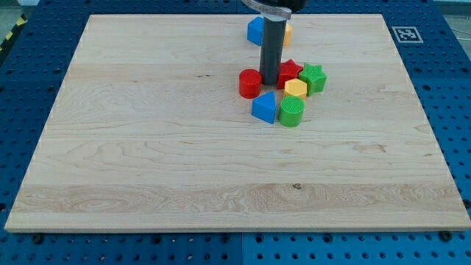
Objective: Separate the blue cube and yellow heart
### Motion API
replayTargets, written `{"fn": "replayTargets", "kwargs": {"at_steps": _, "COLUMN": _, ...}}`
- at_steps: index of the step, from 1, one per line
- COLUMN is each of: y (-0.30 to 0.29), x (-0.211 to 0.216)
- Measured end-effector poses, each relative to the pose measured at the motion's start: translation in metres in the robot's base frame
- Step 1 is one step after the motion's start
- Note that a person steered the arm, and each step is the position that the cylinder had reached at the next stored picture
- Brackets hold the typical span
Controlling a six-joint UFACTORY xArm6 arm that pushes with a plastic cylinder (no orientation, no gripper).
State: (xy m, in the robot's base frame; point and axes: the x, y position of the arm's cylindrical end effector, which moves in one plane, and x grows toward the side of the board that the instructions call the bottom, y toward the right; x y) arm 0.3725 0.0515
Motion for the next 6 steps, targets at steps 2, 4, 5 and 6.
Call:
{"fn": "replayTargets", "kwargs": {"at_steps": 2, "y": -0.004, "x": -0.078}}
{"fn": "replayTargets", "kwargs": {"at_steps": 4, "y": 0.018, "x": -0.103}}
{"fn": "replayTargets", "kwargs": {"at_steps": 5, "y": 0.050, "x": -0.084}}
{"fn": "replayTargets", "kwargs": {"at_steps": 6, "y": 0.075, "x": -0.063}}
